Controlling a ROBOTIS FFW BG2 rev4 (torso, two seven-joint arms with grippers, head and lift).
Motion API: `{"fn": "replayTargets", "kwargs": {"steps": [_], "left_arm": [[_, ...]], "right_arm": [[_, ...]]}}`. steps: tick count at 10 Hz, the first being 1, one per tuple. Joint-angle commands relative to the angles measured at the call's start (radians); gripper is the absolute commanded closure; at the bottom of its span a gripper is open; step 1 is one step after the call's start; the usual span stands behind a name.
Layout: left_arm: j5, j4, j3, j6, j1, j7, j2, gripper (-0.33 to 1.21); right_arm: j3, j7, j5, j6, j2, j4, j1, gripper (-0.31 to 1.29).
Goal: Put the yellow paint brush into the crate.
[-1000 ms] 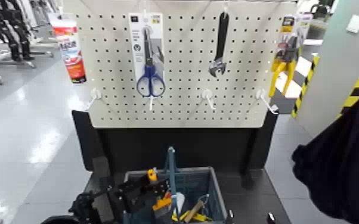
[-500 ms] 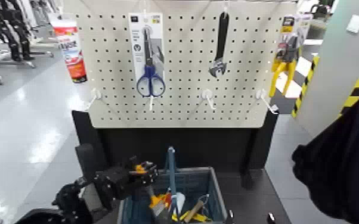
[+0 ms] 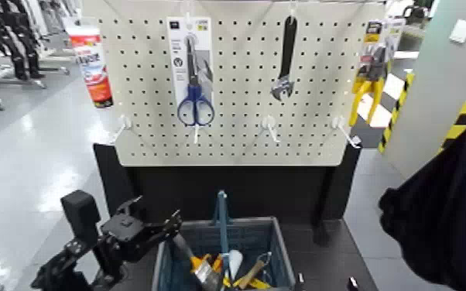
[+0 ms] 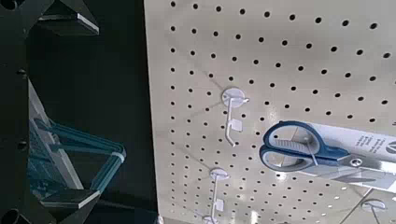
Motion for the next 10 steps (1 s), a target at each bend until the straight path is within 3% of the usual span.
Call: {"fn": "replayTargets", "kwargs": {"steps": [1,4,5,7,9,10], "left_arm": [[-0.147,-0.078,0.026,-0.081,0.101,0.108,-0.030,0.10],[-0.288,-0.053,0.046,-0.203,0.187,0.207,-0.104,0.09],[-0.308,-0.044,0.049,-0.214,0.199,0.218,-0.114,0.10],[-0.328,-0.035,0.025,-0.225,0.225,0.269,-0.116,0.09],[-0.331,-0.032,-0.004,-0.274,0.273,0.377,-0.116,0.09],[-0.331,-0.033,-0.009,-0.272,0.280,0.377,-0.114,0.09]], "right_arm": [[0.001,0.000,-0.002,-0.003,-0.002,-0.002,-0.001,0.13],[-0.001,0.003,-0.002,-0.009,-0.003,-0.002,0.002,0.13],[-0.004,0.008,-0.002,-0.010,0.000,-0.002,0.003,0.13],[-0.016,0.020,0.017,-0.015,0.008,-0.002,0.008,0.13],[-0.015,0.020,0.044,-0.016,0.009,-0.006,0.011,0.13],[-0.015,0.020,0.051,-0.020,0.009,-0.008,0.012,0.13]]}}
